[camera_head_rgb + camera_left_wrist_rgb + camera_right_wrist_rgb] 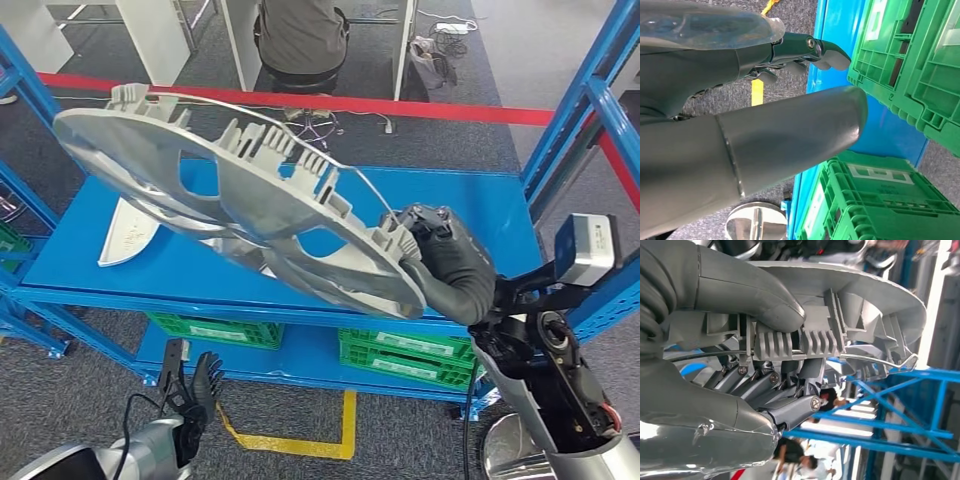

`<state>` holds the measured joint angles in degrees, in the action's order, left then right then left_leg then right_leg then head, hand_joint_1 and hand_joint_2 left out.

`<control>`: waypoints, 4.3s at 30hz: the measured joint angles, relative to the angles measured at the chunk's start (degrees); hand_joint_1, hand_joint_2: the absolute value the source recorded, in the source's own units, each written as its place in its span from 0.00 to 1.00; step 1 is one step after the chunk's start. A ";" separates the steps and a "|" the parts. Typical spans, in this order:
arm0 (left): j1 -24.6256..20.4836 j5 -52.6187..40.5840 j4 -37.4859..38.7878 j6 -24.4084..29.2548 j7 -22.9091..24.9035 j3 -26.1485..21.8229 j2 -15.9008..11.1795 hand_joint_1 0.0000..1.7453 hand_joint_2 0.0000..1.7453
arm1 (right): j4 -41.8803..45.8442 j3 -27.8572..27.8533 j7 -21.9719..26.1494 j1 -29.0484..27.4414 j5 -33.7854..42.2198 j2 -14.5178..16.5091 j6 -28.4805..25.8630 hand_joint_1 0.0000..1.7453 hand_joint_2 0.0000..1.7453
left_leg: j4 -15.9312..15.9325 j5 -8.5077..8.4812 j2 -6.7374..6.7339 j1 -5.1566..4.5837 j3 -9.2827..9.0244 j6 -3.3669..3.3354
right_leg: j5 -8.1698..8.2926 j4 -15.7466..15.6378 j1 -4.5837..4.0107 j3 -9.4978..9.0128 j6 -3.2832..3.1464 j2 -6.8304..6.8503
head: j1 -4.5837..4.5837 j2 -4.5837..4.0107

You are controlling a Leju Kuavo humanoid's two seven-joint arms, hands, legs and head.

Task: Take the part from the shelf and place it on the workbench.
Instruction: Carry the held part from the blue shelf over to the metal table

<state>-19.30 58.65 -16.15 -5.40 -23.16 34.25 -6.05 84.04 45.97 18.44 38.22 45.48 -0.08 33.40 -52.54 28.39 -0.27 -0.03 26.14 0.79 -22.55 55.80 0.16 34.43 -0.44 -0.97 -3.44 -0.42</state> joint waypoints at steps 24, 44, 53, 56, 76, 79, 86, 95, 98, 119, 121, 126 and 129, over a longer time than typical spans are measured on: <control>0.03 0.54 0.00 0.11 -0.22 0.00 0.20 0.00 0.00 | 0.15 -2.38 7.21 -5.23 5.27 3.01 0.60 1.00 1.00 | 0.00 -0.01 0.02 0.00 0.03 -0.01 | 0.01 -0.01 0.00 0.00 0.00 0.03 | 0.02 0.00; 0.05 0.60 0.00 0.11 -0.22 0.00 0.20 0.00 0.00 | -0.96 -3.43 7.05 -5.30 5.09 3.75 0.95 1.00 1.00 | 0.00 -0.01 0.02 0.00 0.04 -0.01 | 0.01 -0.01 0.01 0.00 0.00 0.03 | 0.03 0.00; 0.05 0.56 0.00 0.11 -0.22 0.00 0.20 0.00 0.00 | -1.31 -3.42 6.79 -5.31 4.07 3.78 0.54 1.00 1.00 | 0.00 -0.01 0.02 0.00 0.03 -0.01 | 0.01 -0.01 0.00 0.00 0.00 0.03 | 0.02 0.00; 0.04 0.56 0.00 0.11 -0.22 0.00 0.18 0.00 0.00 | -1.39 -3.41 6.79 -5.30 4.03 3.83 0.54 1.00 1.00 | -0.27 0.02 0.03 -0.10 0.19 -0.21 | 0.16 -0.14 0.17 0.00 0.23 0.03 | 0.01 0.00; -0.08 0.42 0.02 0.66 -0.01 0.02 0.37 0.00 0.00 | -2.86 -3.45 6.20 -5.40 3.06 4.47 0.98 1.00 1.00 | -1.53 0.56 2.93 1.97 1.64 1.66 | -0.52 0.64 1.25 0.71 1.18 -1.30 | 0.80 0.00; -0.32 0.54 0.02 0.66 -0.03 0.02 0.42 0.00 0.00 | -3.02 -3.45 6.26 -5.38 2.20 4.51 1.20 1.00 1.00 | -12.57 4.14 1.14 1.87 8.32 1.89 | -0.95 0.46 1.09 0.39 0.31 0.05 | 0.00 0.00; -0.26 0.59 0.02 0.66 -0.03 0.03 0.32 0.00 0.00 | -3.28 -3.31 6.39 -5.41 0.82 4.53 1.85 1.00 1.00 | -6.08 -4.42 -1.44 0.77 10.00 0.44 | -2.09 0.51 0.16 -1.09 -0.03 2.92 | -0.91 0.00; -0.57 0.58 0.02 0.68 0.11 0.04 0.52 0.00 0.00 | -3.37 -3.32 6.76 -5.55 0.30 4.52 2.59 1.00 1.00 | -2.17 -5.54 1.04 0.36 8.26 -1.47 | -9.83 13.52 0.27 4.22 1.89 1.53 | 0.31 0.00; -0.50 0.55 0.02 0.68 0.20 0.06 0.63 0.00 0.00 | -3.64 -3.32 6.85 -5.82 0.05 4.51 2.75 1.00 1.00 | -2.22 -5.46 2.79 0.12 8.08 -1.58 | -9.23 16.43 0.20 5.86 1.59 1.03 | 0.40 0.00; -0.95 -0.18 0.04 0.68 0.99 1.21 1.43 0.00 0.00 | -3.83 -3.42 7.09 -5.96 -1.17 4.56 3.23 1.00 1.00 | -2.67 -6.58 -1.98 1.29 9.94 1.27 | -3.52 -0.77 -0.13 -3.57 1.13 5.14 | -0.40 0.00; -0.95 -0.72 0.04 0.78 1.04 1.40 1.53 0.00 0.00 | -3.60 -3.44 7.02 -6.34 -1.61 4.55 2.66 1.00 1.00 | -2.63 -6.47 -0.90 1.21 9.80 0.31 | -4.08 -0.54 0.14 -3.85 1.76 5.45 | -0.06 0.00; -1.48 -3.02 0.04 1.78 0.70 1.94 1.91 0.00 0.00 | -2.14 -3.56 6.22 -7.91 -2.22 3.88 0.44 1.00 1.00 | -2.49 -6.42 1.62 0.88 9.37 -1.20 | -11.59 14.92 0.41 3.38 2.09 1.45 | 0.61 0.00; -1.64 -4.65 0.04 2.67 0.19 2.94 2.16 0.00 0.00 | -1.08 -3.56 5.48 -8.88 -2.01 3.28 -0.98 1.00 1.00 | -2.52 -6.40 3.69 0.41 9.21 -1.34 | -9.68 15.43 0.15 4.35 1.27 0.87 | 0.63 0.00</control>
<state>-20.94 54.01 -16.11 -2.73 -22.98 37.19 -3.89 82.96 42.40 23.92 29.35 43.47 3.21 32.42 -55.05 21.99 3.42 0.38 35.35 -0.55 -32.23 71.23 0.31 38.78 0.83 -0.10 -2.81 -0.42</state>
